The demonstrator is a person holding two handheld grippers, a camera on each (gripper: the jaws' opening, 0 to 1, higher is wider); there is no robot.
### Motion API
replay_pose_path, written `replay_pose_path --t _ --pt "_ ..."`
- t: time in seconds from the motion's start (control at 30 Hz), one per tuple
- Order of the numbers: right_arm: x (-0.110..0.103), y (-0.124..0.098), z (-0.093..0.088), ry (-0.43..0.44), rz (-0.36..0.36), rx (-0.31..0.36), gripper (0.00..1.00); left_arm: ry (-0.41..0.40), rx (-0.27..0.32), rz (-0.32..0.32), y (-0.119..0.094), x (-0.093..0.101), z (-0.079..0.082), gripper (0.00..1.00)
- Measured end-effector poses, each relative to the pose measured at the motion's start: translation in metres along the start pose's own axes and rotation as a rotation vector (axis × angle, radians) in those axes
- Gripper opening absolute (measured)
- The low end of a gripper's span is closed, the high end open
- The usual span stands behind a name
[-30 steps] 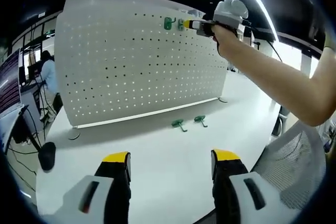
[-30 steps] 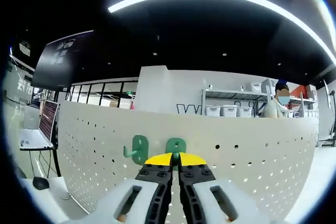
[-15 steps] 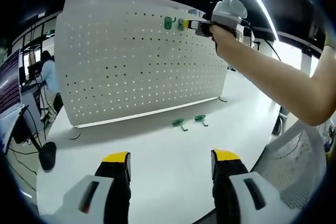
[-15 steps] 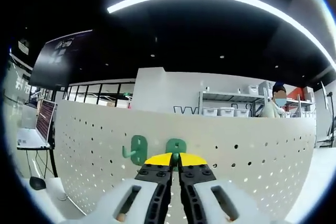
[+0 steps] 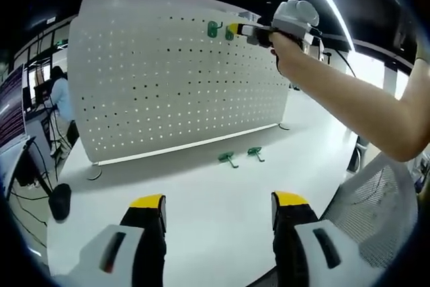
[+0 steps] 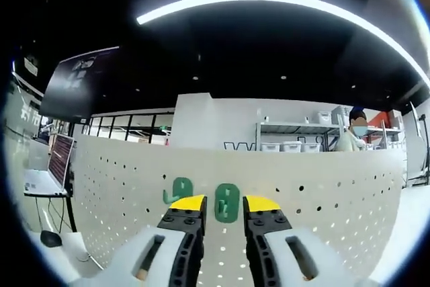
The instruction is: Insert the hook assembly into the mounting plate slot until the hook locks in place.
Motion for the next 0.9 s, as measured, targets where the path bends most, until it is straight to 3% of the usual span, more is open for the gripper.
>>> replay_pose_path --t 0.47,0.7,0.9 --pt "-0.005 -0.027 0.019 -0.006 0.036 0.002 0.2 0.012 0.04 -0.006 -0.002 0.002 0.007 0.65" --pt "-0.018 -0.048 0.03 -0.021 0.107 -0.005 0.22 0.003 0.056 -0.019 -0.004 0.004 0.008 0.65" --pt "-0.022 -0.074 0.042 0.023 0.159 0.017 0.22 0.021 0.064 -0.015 -0.004 0.004 0.01 0.64"
Point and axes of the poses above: the point that each gripper's makers call its tool centre point, and the gripper's own axes: y roughly forward along the fingers, x roughly to its right, z roughly out of its top, the point moved 2 cm from there along -y, roughly backward along the fingers, and after that the axes turned 9 degrees about z, right-handed, at the moved point
